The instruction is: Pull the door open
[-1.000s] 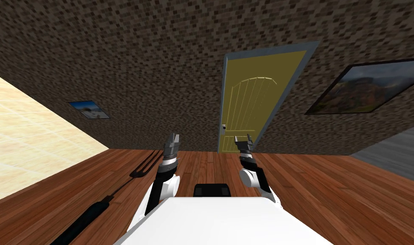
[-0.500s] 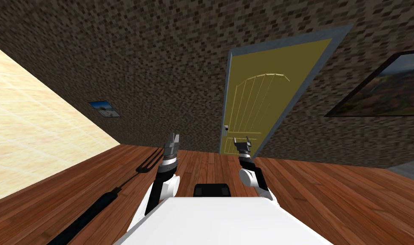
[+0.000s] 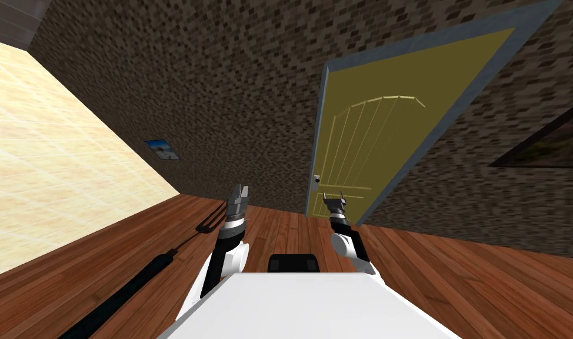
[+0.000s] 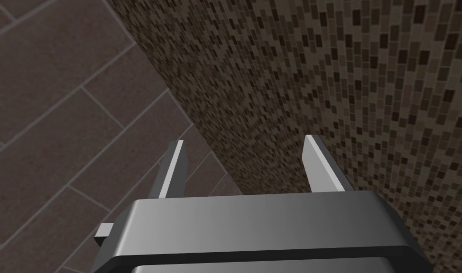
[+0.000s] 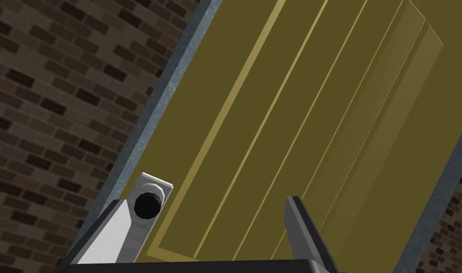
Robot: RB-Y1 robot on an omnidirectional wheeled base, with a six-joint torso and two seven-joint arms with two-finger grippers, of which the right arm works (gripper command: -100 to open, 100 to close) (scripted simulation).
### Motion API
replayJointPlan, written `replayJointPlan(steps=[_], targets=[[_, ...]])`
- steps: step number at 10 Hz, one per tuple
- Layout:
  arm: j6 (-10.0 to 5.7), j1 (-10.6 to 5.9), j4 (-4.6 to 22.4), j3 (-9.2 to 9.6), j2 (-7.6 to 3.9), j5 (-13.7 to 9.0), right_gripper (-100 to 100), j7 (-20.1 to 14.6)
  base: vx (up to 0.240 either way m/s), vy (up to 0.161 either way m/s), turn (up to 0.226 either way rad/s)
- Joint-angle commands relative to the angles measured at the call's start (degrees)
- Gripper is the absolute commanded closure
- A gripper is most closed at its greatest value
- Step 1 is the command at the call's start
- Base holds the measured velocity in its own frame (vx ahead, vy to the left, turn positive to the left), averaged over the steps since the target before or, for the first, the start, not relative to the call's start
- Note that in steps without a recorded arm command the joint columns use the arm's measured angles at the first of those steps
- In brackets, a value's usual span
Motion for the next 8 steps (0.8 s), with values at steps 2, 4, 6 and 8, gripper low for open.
replayJointPlan(steps=[2,4,6,8], targets=[[-0.4,-1.15,2.6,0.56,-1.04,-4.2,-100,-2.2,0.041,-0.04,0.062],[-0.51,-1.58,3.8,0.96,-1.51,-6.7,-100,-3.3,0.05,-0.044,0.119],[-0.74,-2.44,6.1,1.74,-2.44,-10.6,-100,-5.4,0.062,-0.048,0.13],[-0.84,-2.83,7.1,2.1,-2.87,-13.1,-100,-6.4,0.04,-0.051,0.076]])
